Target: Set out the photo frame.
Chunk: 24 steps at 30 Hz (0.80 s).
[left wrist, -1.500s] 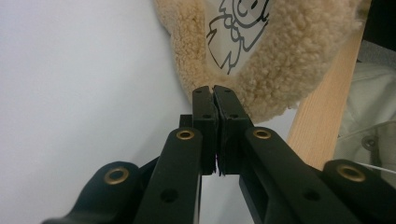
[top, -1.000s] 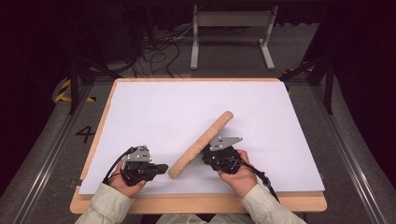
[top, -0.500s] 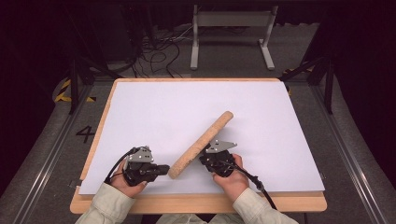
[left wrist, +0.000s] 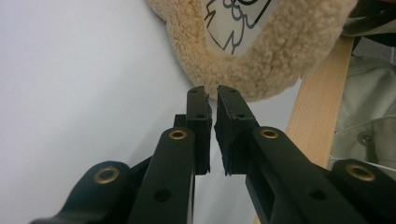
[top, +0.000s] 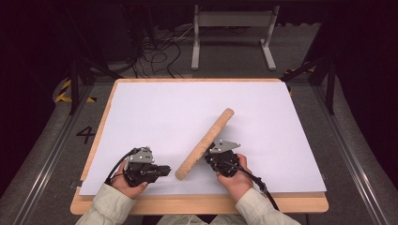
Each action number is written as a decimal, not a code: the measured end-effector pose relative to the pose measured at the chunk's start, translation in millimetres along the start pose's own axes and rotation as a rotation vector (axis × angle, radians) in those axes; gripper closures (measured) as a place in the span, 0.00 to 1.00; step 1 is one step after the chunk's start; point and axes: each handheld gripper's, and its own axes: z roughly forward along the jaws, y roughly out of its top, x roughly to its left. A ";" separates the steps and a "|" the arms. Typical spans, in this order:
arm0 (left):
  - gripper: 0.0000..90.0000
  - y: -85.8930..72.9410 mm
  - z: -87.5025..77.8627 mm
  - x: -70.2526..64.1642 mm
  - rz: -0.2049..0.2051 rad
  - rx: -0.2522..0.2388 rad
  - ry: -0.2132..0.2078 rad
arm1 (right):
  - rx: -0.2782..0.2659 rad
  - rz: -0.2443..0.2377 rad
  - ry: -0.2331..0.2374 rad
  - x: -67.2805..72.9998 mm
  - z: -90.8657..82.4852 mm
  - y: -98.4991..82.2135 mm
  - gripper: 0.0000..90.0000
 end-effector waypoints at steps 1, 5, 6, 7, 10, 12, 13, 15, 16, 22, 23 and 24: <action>0.93 0.0 -0.1 0.1 0.000 -0.001 -0.001 | 0.000 0.000 -0.004 -0.6 -0.6 -0.3 1.00; 0.93 0.0 0.0 0.1 0.000 0.001 -0.001 | -0.002 0.008 -0.020 -7.1 -4.2 -2.0 1.00; 0.93 0.0 0.2 0.0 0.000 0.002 -0.001 | -0.001 0.011 -0.028 -8.8 -5.2 -2.2 1.00; 0.93 0.0 0.4 -0.1 0.000 0.003 -0.001 | -0.004 0.015 -0.031 -10.7 -6.2 -2.5 1.00; 0.93 0.2 0.7 -0.3 0.001 0.002 -0.001 | -0.011 0.026 -0.047 -17.0 -10.2 -2.9 1.00; 0.93 1.0 2.3 -0.8 -0.006 0.003 -0.002 | -0.017 0.018 -0.109 -22.6 -13.6 -2.9 1.00; 0.93 1.8 3.7 -1.2 -0.005 0.003 -0.008 | -0.019 0.016 -0.131 -27.7 -15.0 -3.4 1.00; 0.94 3.4 7.1 -3.4 -0.004 0.006 -0.018 | -0.029 0.070 -0.103 -37.8 -17.8 -5.4 1.00; 0.95 4.7 10.4 -5.9 -0.007 0.014 -0.017 | -0.036 0.091 -0.096 -42.5 -20.2 -6.5 1.00; 0.99 12.7 31.1 -14.4 0.013 0.062 -0.007 | -0.066 0.131 -0.121 -60.0 -36.3 -9.0 1.00; 0.99 13.5 33.7 -15.8 0.018 0.066 -0.012 | -0.070 0.137 -0.124 -61.9 -38.5 -9.7 1.00; 0.99 14.5 35.7 -16.8 0.027 0.071 -0.020 | -0.073 0.140 -0.128 -63.8 -40.4 -10.3 1.00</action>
